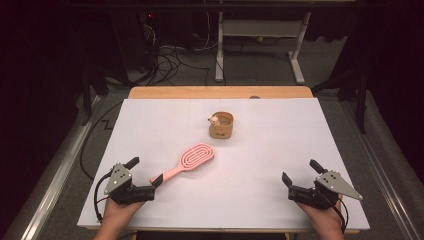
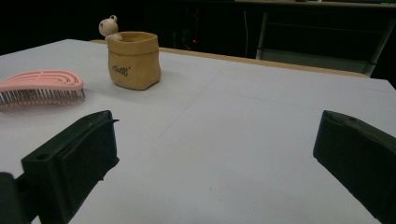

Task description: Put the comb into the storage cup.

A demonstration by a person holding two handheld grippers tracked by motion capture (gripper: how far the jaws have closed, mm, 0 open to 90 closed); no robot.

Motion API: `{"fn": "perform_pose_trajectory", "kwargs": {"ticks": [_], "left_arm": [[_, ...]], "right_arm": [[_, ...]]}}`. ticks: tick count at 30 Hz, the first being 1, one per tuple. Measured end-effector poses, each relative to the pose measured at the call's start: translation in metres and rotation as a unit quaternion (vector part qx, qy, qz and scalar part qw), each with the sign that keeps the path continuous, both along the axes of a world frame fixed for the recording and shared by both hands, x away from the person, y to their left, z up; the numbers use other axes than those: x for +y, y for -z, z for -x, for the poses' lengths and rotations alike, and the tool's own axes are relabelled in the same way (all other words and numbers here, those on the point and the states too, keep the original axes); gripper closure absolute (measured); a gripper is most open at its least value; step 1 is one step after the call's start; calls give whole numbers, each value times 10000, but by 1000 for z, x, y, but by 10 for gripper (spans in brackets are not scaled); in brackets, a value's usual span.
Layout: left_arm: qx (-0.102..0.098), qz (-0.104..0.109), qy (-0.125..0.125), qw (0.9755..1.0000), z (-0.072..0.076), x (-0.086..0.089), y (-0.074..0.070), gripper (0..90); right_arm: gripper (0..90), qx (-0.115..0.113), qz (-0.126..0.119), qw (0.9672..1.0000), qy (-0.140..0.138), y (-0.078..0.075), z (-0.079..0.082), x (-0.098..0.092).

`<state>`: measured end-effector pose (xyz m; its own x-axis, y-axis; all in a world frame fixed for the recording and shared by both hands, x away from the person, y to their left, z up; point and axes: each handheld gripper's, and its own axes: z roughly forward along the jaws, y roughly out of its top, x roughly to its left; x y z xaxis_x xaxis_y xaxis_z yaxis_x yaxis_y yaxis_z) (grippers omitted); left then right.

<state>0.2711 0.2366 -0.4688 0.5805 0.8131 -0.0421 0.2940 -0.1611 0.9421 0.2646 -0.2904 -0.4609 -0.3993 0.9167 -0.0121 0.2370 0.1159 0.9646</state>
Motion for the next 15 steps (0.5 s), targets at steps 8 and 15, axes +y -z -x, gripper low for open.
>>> {"fn": "perform_pose_trajectory", "kwargs": {"ticks": [8, 15], "left_arm": [[46, 87, 36, 9999, -1, 6, -2, 0], [17, 54, 4, 10000, -1, 6, -2, 0]], "right_arm": [[4, -94, 154, 9998, -47, -3, 3, 4], [4, -110, 222, 9997, -48, -3, 1, 6]]}}
